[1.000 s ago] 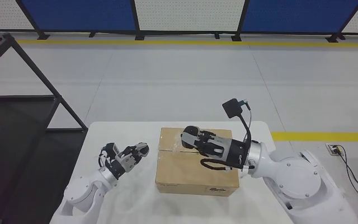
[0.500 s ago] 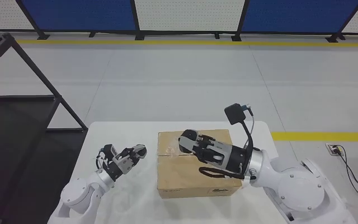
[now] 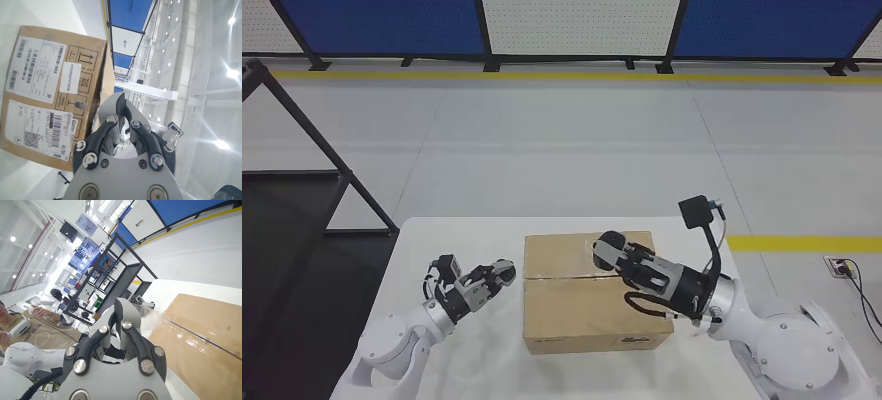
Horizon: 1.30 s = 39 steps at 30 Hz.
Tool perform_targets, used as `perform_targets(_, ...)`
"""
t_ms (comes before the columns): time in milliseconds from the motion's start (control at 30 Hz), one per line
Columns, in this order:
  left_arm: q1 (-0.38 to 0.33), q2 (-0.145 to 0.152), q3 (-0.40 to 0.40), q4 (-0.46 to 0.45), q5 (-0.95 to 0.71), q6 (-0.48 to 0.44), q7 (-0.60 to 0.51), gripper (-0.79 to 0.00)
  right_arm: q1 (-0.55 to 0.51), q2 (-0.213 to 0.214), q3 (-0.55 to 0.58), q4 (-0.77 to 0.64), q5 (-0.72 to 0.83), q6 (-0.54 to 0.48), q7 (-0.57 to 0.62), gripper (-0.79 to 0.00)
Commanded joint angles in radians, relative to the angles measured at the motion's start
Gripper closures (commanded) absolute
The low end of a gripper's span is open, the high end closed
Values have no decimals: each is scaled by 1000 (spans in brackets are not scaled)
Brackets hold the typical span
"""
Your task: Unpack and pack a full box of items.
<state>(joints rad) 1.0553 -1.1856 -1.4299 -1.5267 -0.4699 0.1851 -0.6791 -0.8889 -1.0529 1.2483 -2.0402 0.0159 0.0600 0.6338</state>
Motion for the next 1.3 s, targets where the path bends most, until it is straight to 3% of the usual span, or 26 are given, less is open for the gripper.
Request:
perform_targets(0,-2,0,8,-9,7,4,3,0,-11,1,10,3,2,-1,2,0)
perform_targets(1267,-51,0,83,-15,41,39,63,0,-263,22,243,37,4,-39,-46,0)
